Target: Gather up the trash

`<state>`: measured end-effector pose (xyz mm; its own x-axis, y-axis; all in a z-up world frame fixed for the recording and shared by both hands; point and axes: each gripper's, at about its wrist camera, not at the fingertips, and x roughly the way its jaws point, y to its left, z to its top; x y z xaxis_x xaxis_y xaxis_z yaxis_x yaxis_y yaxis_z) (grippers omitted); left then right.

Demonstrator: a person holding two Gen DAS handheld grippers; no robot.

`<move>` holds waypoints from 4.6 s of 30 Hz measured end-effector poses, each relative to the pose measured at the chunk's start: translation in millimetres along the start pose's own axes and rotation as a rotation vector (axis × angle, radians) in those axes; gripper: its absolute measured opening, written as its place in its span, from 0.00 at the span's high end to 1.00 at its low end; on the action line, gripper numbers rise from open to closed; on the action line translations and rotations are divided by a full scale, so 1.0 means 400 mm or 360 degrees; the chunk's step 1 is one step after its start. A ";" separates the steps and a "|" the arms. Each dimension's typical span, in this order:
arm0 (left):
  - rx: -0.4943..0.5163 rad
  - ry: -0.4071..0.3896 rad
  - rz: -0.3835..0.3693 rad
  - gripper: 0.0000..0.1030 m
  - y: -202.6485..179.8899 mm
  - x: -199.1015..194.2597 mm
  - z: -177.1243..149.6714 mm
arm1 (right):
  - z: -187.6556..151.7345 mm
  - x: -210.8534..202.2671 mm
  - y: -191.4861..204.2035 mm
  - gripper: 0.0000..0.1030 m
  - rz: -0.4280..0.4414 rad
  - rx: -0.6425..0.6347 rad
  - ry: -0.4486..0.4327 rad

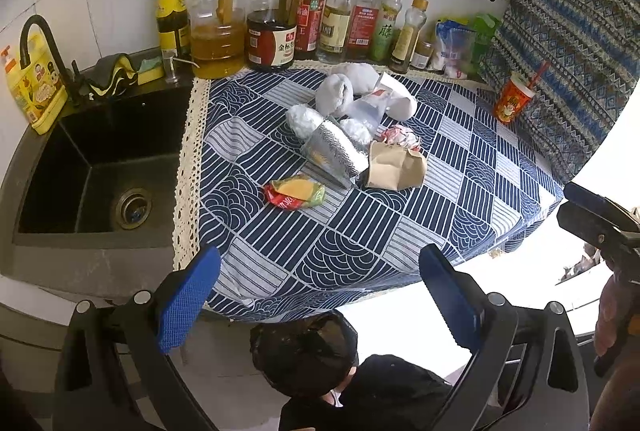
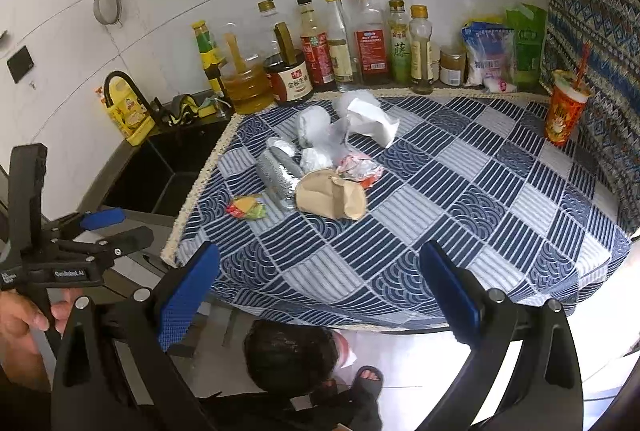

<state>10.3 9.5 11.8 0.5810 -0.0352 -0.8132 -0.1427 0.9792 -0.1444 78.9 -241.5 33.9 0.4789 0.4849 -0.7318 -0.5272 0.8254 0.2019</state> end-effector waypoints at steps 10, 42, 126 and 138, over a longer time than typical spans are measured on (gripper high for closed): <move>0.0002 0.0003 0.0002 0.06 0.014 -0.005 -0.007 | 0.001 0.000 0.019 0.04 -0.0021 -0.0008 -0.0011; -0.0137 0.0145 0.0071 0.06 0.015 0.200 0.073 | 0.128 0.198 -0.120 0.04 0.0148 -0.0077 0.0187; -0.0126 0.0138 -0.0069 0.35 0.042 0.211 0.054 | 0.127 0.282 -0.074 0.59 0.0340 -0.0011 0.0321; -0.0094 0.0194 -0.0164 0.35 0.061 0.165 -0.112 | -0.061 0.268 0.052 0.59 0.0386 0.0046 0.0432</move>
<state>9.3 21.9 -70.8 0.4940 -0.1626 -0.8541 -0.1363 0.9557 -0.2608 102.0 -179.4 -56.2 0.1367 0.5762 -0.8058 -0.5807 0.7056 0.4061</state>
